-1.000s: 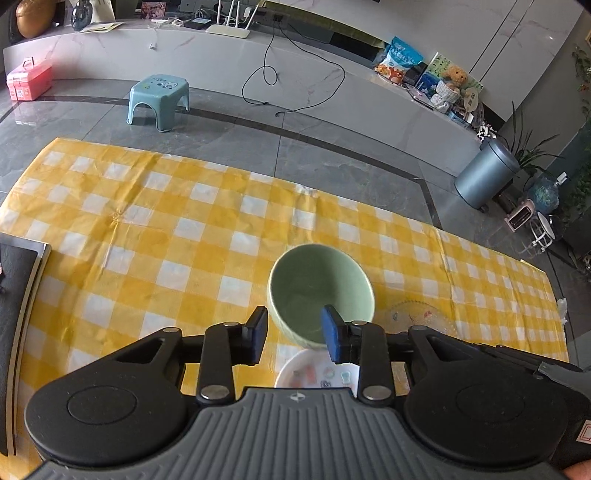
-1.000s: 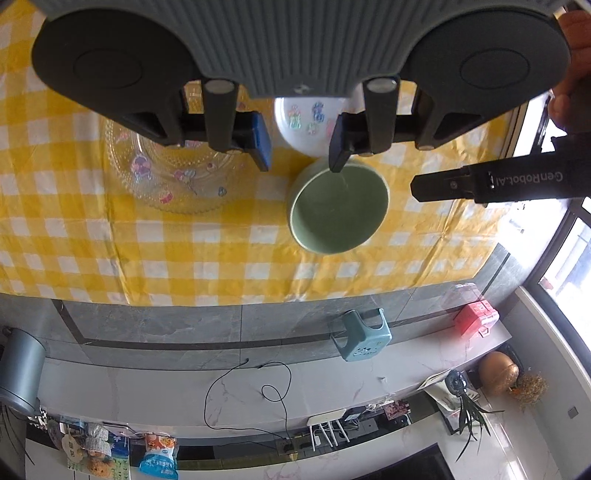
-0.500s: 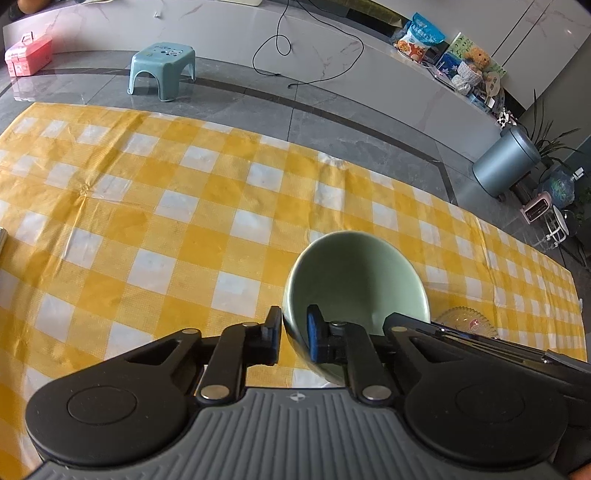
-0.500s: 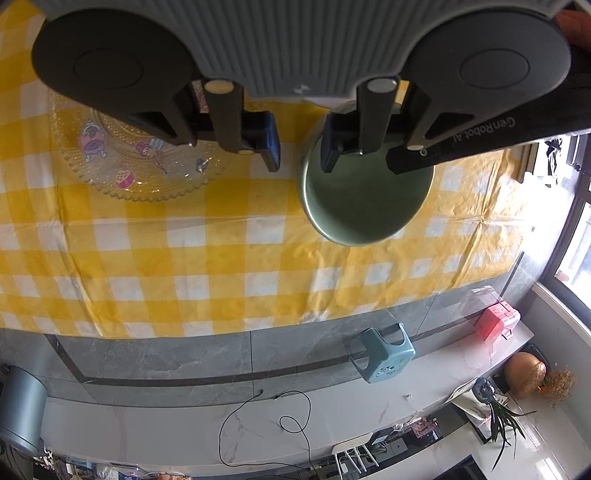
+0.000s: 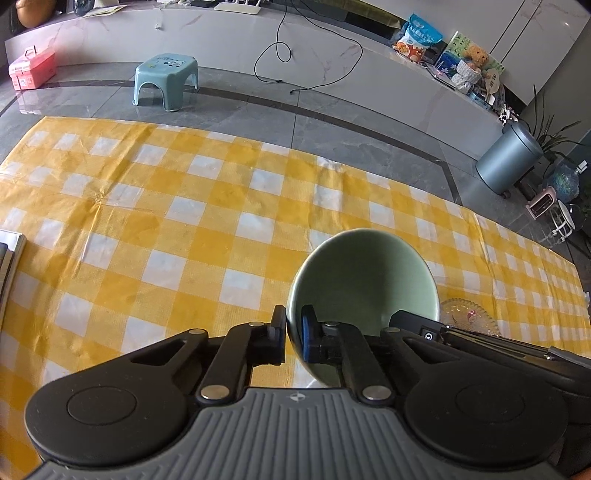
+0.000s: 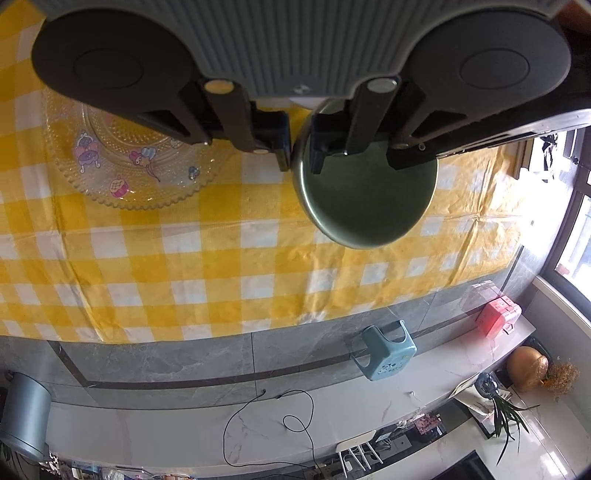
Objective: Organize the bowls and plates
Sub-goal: 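Lift the pale green bowl with the left gripper over the steel bowl stack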
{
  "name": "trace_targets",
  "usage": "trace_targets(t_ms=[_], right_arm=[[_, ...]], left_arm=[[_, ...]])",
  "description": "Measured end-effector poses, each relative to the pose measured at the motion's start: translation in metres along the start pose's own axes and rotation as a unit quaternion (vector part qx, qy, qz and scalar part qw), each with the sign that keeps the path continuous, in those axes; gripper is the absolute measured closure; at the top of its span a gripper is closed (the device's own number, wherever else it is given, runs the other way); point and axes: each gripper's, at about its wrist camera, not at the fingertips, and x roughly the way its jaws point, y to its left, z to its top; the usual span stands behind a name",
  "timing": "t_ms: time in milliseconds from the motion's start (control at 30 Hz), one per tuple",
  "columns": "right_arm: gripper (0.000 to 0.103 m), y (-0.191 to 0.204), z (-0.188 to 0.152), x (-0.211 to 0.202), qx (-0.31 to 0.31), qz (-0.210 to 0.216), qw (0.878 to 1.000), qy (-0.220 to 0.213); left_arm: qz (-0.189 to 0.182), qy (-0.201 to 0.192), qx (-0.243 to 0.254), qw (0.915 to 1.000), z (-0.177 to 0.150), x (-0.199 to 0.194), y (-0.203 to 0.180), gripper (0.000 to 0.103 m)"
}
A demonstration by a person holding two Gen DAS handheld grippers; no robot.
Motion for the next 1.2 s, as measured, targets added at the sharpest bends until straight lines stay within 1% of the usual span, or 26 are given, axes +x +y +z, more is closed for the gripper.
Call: trace_targets(t_ms=[67,167,333,533,767,933,1100,1200], right_arm=[[0.096,0.001,-0.004,-0.011,0.001,0.006,1.000,-0.002],[0.097,0.007,-0.011,-0.031,-0.003,0.016,1.000,-0.006],[0.096,0.012,-0.035,-0.077,-0.005,0.037,0.999,-0.017],[0.096,0.014,-0.079,-0.132,0.005,0.060,0.998,-0.028],[0.096,0.014,-0.129,-0.184,0.004,0.084,0.995,-0.053],[0.096,0.016,-0.164,-0.208,0.007,0.102,0.993,-0.066],[0.096,0.017,-0.195,-0.222,0.014,0.120,0.990,-0.067],[0.097,0.017,-0.211,-0.228,0.013,0.122,0.990,-0.067]], left_arm=[[0.003,-0.004,0.000,1.0000,-0.004,-0.013,-0.002,0.095],[0.016,-0.005,0.005,0.9998,-0.011,-0.035,-0.009,0.096],[0.022,-0.012,-0.001,0.9997,-0.029,-0.081,-0.015,0.097],[0.020,-0.032,0.003,0.9993,-0.066,-0.134,-0.022,0.097],[0.016,-0.058,-0.007,0.9982,-0.115,-0.180,-0.023,0.096],[0.019,-0.071,-0.019,0.9971,-0.151,-0.203,-0.019,0.096],[0.013,-0.086,-0.050,0.9950,-0.181,-0.219,-0.007,0.096],[0.012,-0.091,-0.065,0.9937,-0.196,-0.223,-0.001,0.096]])
